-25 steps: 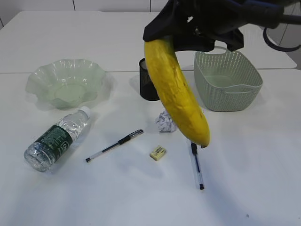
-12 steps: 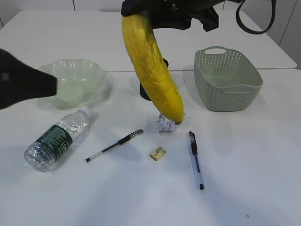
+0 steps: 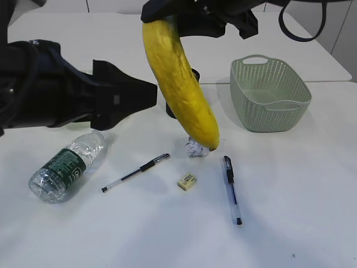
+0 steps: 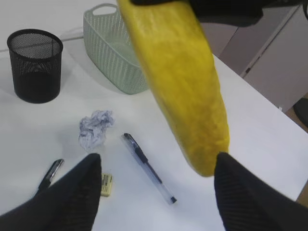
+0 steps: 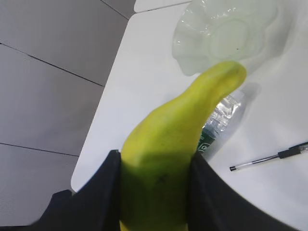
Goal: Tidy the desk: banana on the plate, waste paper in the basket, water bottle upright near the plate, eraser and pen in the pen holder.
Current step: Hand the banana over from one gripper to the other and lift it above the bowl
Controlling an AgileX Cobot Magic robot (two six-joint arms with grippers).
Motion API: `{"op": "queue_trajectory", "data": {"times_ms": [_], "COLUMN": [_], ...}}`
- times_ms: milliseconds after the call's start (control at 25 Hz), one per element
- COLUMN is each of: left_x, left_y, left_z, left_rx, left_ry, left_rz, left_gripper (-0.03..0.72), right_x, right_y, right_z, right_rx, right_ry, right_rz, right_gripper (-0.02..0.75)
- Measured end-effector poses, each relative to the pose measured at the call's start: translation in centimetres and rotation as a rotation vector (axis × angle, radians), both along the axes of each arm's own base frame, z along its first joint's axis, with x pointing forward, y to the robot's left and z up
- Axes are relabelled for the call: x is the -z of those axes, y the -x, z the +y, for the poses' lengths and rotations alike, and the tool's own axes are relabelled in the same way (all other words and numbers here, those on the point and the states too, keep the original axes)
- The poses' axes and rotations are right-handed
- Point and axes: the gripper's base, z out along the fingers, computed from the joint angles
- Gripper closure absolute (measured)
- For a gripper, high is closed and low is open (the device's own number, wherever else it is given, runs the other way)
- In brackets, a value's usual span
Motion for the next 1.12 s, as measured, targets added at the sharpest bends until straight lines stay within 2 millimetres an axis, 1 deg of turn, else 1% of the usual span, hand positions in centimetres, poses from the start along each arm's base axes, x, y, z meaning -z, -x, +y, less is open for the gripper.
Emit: {"op": "queue_trajectory", "data": {"times_ms": [200, 440, 520, 640, 760, 1000, 1120], "left_x": [0.0, 0.4, 0.4, 0.3, 0.1, -0.4, -0.2], "left_y": [-0.9, -1.6, -1.7, -1.8, -1.7, -0.7, -1.0], "left_z": [-0.5, -1.0, -1.0, -1.0, -1.1, -2.3, -2.6], "left_rx": [-0.033, -0.078, -0.089, -0.113, -0.129, -0.094, -0.104], "left_ry": [0.048, 0.105, 0.123, 0.165, 0.209, 0.275, 0.292], "left_rz": [-0.055, -0.035, -0.031, -0.006, 0.018, -0.009, -0.021], "left_gripper": [0.169, 0.168, 0.151, 0.087, 0.056, 0.050, 0.054], "right_x": [-0.4, -0.5, -0.5, -0.6, -0.6, -0.7, -0.9], "right_y": [0.1, 0.1, 0.0, 0.0, 0.0, 0.0, 0.1], "right_z": [0.3, 0.4, 0.4, 0.4, 0.5, 0.6, 0.7], "right_rx": [-0.032, -0.049, -0.044, -0.044, -0.047, -0.056, -0.066], "right_ry": [-0.042, -0.047, -0.050, -0.056, -0.059, -0.070, -0.091], "right_rz": [-0.017, -0.053, -0.057, -0.062, -0.065, -0.073, -0.079], "right_gripper": [0.496, 0.497, 0.497, 0.497, 0.497, 0.497, 0.497]}}
